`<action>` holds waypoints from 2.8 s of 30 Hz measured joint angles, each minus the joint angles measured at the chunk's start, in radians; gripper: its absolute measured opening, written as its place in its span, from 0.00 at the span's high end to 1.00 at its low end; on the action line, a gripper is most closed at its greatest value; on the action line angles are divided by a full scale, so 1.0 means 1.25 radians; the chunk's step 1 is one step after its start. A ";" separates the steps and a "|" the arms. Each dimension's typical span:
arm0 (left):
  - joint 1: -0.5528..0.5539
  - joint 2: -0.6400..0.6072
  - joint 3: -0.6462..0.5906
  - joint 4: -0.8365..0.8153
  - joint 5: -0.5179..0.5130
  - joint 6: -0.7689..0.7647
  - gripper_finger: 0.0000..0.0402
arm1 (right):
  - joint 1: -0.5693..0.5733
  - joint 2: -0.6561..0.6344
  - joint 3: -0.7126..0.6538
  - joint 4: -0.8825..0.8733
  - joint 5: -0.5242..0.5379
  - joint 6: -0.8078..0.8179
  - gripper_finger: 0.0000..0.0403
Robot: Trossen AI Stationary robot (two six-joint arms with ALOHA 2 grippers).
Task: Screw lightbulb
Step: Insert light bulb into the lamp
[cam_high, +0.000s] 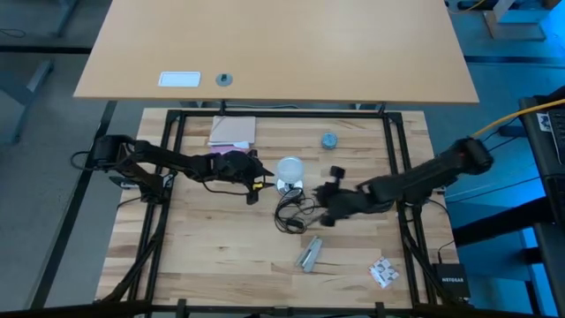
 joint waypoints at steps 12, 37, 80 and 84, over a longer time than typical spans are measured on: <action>0.000 -0.014 0.000 -0.005 0.000 0.000 0.62 | 0.079 -0.379 0.001 -0.164 0.069 -0.008 0.87; 0.000 0.072 0.000 0.179 0.020 -0.077 0.62 | 0.079 -0.075 0.001 -0.160 0.112 -0.090 0.47; 0.023 0.179 0.000 0.345 0.025 -0.002 0.62 | -0.016 0.305 0.001 0.169 0.064 -0.090 0.53; 0.023 0.200 0.003 0.351 0.033 -0.018 0.62 | -0.015 0.305 0.001 0.174 0.060 -0.090 0.53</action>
